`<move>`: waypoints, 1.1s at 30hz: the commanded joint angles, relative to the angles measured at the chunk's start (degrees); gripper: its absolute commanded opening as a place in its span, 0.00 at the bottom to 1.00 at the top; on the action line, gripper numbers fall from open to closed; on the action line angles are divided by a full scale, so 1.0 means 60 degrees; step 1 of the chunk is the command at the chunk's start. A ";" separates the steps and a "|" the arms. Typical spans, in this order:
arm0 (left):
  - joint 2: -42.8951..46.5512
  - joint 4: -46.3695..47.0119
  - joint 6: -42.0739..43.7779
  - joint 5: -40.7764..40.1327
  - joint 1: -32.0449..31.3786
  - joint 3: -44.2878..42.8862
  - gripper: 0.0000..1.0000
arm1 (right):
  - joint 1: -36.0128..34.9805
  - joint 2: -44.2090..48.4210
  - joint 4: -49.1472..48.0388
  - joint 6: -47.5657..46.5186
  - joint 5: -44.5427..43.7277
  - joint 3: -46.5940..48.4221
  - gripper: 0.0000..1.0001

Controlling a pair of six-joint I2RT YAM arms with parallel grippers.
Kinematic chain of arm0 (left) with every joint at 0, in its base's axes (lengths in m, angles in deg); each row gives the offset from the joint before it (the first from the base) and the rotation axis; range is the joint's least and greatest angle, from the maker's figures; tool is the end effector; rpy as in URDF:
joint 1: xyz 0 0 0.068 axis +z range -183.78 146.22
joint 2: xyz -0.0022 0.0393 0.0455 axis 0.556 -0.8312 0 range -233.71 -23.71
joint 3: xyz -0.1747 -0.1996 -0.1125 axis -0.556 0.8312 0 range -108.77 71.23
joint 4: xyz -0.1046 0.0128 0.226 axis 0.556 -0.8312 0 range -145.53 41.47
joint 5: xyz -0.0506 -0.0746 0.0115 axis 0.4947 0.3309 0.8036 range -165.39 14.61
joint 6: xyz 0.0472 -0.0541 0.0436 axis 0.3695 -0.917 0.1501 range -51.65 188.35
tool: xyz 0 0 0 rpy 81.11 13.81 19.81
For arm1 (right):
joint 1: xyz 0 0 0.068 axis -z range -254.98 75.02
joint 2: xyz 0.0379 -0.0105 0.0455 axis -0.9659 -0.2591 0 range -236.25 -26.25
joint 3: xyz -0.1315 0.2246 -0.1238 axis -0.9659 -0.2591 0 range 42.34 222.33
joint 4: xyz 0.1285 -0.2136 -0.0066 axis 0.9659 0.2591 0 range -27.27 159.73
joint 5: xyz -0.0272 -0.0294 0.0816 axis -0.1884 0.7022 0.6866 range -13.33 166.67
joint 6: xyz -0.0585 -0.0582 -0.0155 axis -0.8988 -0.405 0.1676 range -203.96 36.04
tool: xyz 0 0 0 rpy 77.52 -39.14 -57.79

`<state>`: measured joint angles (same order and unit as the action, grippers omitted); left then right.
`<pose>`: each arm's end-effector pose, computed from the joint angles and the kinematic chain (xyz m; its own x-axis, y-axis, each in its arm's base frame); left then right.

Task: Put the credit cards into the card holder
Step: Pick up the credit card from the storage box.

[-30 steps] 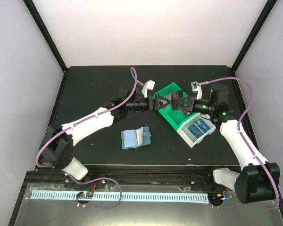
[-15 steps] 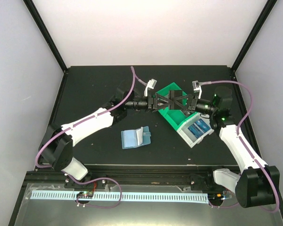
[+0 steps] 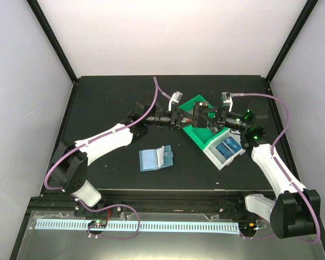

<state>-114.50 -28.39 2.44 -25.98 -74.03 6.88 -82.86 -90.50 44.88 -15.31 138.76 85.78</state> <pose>0.2536 -0.2878 0.3304 -0.9438 0.0208 -0.3298 0.3305 0.0682 -0.9414 0.2337 0.0979 0.3337 -0.8925 0.3167 -0.3211 -0.2940 0.1314 0.9467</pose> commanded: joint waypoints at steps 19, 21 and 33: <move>0.0768 0.0579 0.0122 0.0987 0.0164 0.0226 0.02 | 0.0043 0.0153 0.0032 0.0297 -0.1648 0.0530 0.29; 0.0969 0.0555 0.0353 0.1120 0.0167 0.0319 0.02 | 0.0048 0.0101 -0.0007 0.0384 -0.1667 0.0590 0.29; 0.1439 0.1001 0.0537 0.1779 0.0166 0.0496 0.01 | 0.0024 0.0002 0.0461 0.0282 -0.1009 0.0886 0.23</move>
<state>-107.79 -26.49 4.27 -18.31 -73.20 10.33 -82.82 -90.26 46.23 -13.06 130.82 89.58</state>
